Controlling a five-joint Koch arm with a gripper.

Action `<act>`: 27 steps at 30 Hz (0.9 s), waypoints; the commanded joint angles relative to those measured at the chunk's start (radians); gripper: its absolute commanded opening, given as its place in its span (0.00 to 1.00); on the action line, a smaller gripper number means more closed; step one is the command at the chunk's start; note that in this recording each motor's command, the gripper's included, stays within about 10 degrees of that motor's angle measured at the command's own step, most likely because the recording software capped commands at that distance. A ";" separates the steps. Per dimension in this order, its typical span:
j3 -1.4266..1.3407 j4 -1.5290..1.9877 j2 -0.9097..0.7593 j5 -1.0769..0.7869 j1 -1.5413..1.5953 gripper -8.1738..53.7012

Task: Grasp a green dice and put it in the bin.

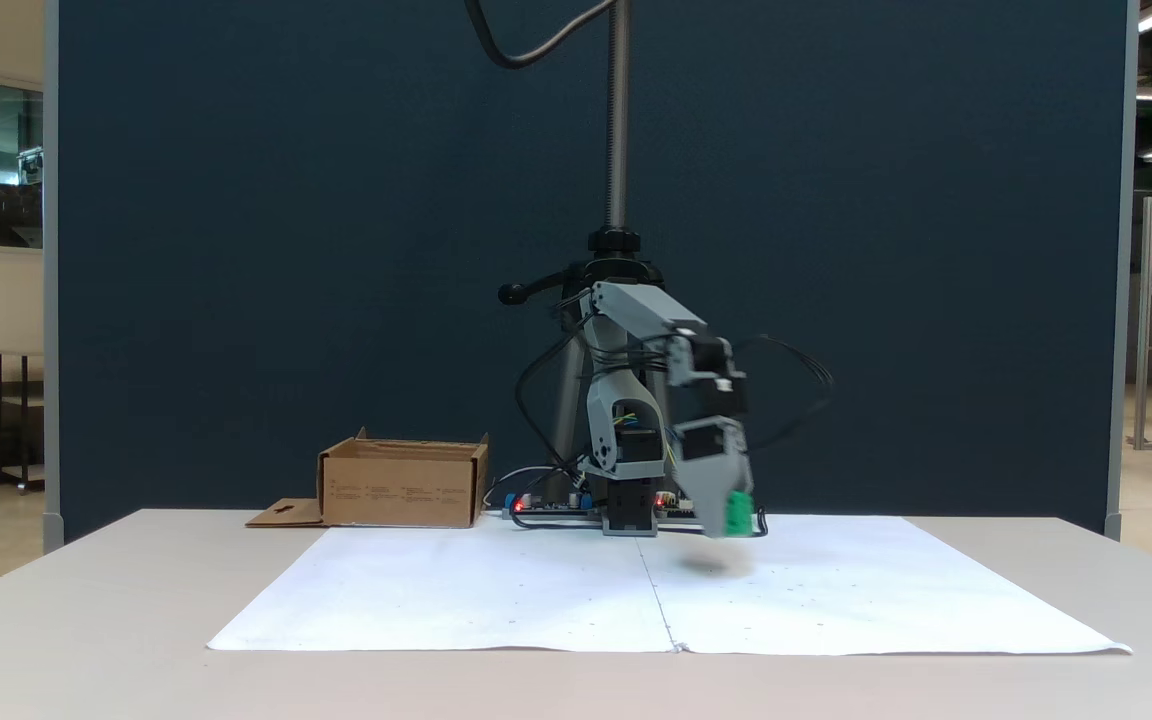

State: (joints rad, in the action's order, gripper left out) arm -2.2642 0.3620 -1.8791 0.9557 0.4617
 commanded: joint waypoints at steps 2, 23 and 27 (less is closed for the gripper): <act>0.034 -0.087 -0.075 -0.199 -0.219 0.33; 0.417 -0.098 -0.091 -0.991 -1.689 0.33; 0.426 -0.098 -0.048 -1.081 -1.871 0.33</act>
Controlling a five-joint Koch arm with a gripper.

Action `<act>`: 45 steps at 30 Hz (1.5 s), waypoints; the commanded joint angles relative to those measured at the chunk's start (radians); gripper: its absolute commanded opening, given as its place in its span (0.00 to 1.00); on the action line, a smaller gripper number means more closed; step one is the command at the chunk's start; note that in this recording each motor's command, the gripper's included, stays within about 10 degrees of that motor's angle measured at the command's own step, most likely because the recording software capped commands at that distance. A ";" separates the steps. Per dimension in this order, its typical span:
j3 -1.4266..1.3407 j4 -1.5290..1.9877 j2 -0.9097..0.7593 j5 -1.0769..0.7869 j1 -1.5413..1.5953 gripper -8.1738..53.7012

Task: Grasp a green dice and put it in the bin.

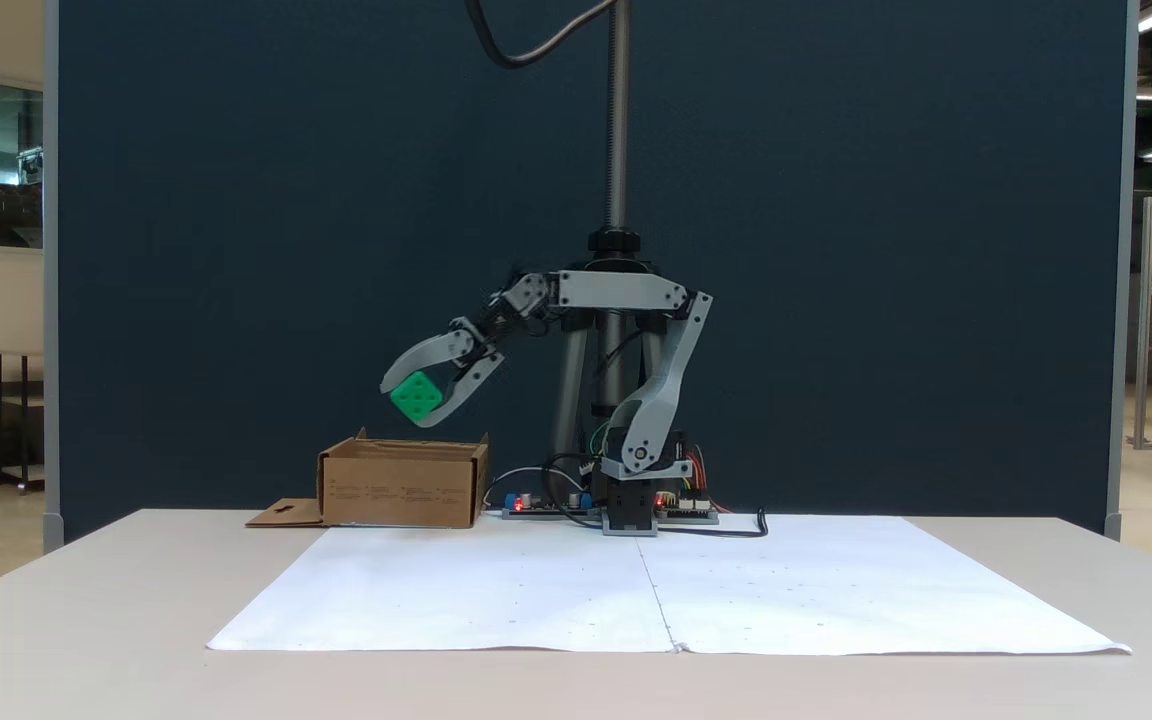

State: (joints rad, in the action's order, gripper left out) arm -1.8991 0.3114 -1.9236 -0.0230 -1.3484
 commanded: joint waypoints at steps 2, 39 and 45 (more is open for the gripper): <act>0.061 -0.043 0.009 -0.141 -0.135 0.33; 0.222 -0.124 0.215 0.115 -0.405 0.69; 0.222 -0.123 0.195 0.153 -0.190 0.69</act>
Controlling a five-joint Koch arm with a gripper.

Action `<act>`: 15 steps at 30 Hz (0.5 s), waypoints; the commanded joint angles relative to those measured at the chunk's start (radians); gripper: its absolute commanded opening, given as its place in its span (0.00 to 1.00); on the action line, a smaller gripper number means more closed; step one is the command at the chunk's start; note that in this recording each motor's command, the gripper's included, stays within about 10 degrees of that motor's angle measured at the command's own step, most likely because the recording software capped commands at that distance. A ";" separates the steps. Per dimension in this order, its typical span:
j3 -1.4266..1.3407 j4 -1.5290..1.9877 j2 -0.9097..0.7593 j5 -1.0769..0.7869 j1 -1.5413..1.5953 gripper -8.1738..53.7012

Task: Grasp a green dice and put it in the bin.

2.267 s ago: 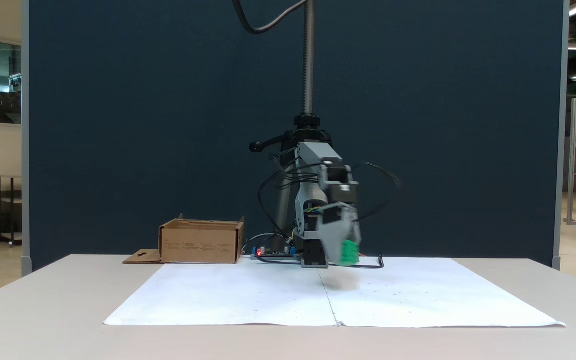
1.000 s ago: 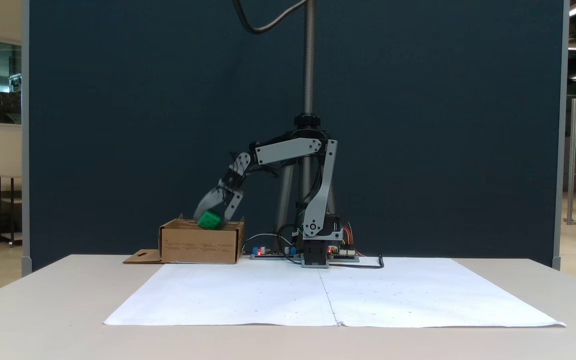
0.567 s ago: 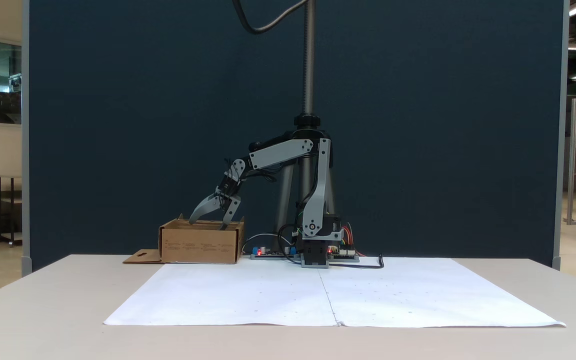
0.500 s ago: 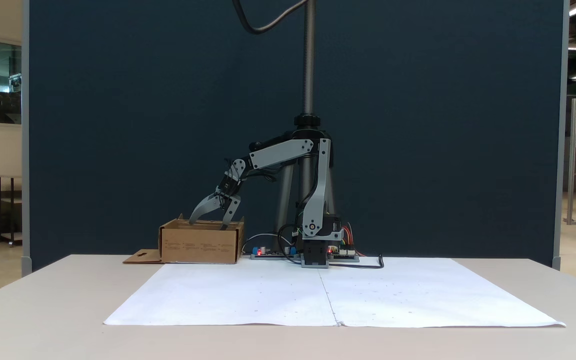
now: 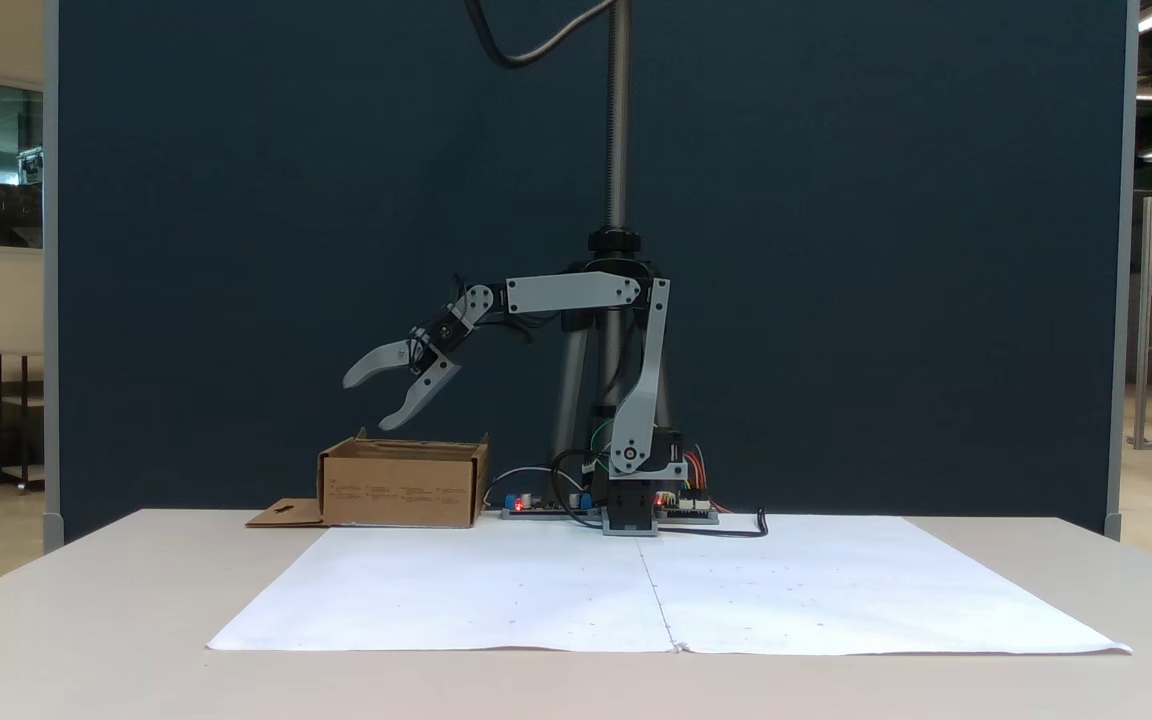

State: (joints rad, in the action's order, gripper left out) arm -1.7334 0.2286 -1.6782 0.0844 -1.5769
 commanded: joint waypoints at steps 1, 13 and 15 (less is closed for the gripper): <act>0.057 -0.038 -0.051 0.046 0.081 0.72; 0.005 -0.037 -0.164 -0.066 0.647 0.73; -0.029 -0.037 -0.189 -0.083 0.750 0.73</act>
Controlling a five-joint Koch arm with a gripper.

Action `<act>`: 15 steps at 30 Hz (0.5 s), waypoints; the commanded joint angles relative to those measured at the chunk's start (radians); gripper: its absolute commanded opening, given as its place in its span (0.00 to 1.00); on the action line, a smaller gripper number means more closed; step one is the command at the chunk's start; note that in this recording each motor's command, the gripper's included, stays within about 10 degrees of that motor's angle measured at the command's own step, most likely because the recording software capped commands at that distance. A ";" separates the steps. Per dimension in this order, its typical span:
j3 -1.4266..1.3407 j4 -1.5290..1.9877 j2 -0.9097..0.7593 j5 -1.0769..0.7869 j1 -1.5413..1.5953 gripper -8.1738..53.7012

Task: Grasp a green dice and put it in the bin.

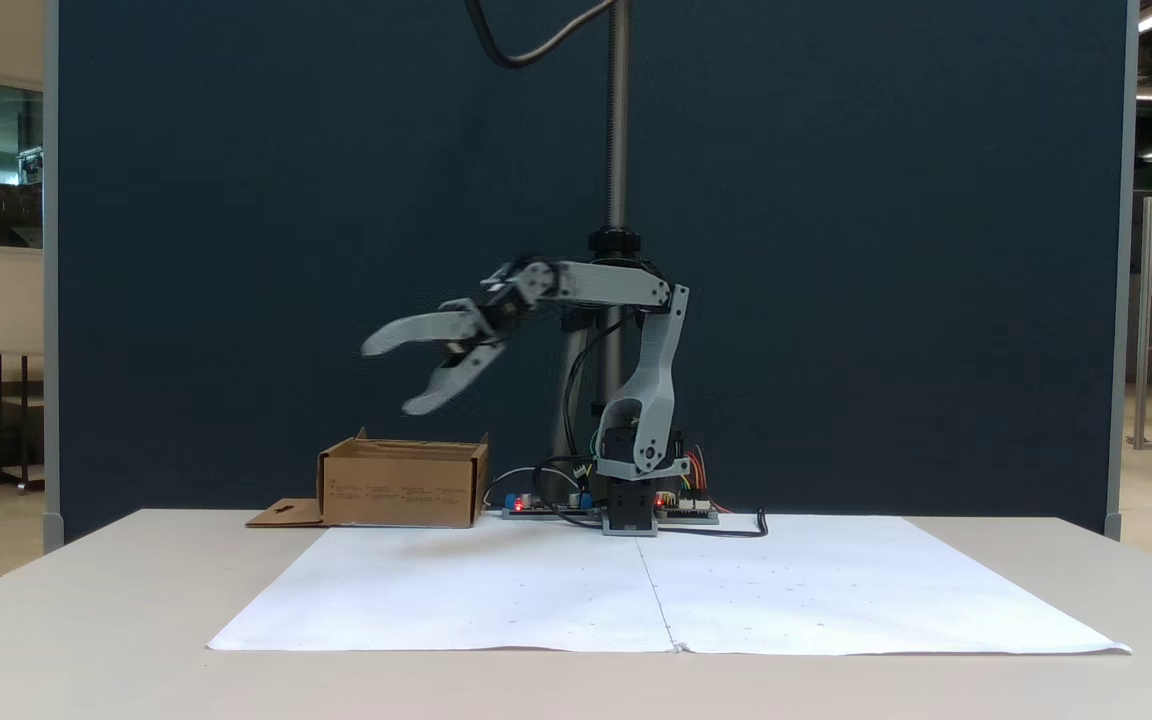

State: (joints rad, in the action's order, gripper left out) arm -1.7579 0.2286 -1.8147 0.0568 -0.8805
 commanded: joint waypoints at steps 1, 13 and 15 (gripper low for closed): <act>-0.023 -0.037 -0.067 -0.060 0.106 0.73; -0.259 -0.063 -0.244 -0.063 0.618 0.82; -0.339 -0.143 -0.293 -0.061 0.678 0.83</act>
State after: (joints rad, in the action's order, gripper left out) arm -2.0970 0.2056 -2.0494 0.0476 -0.2301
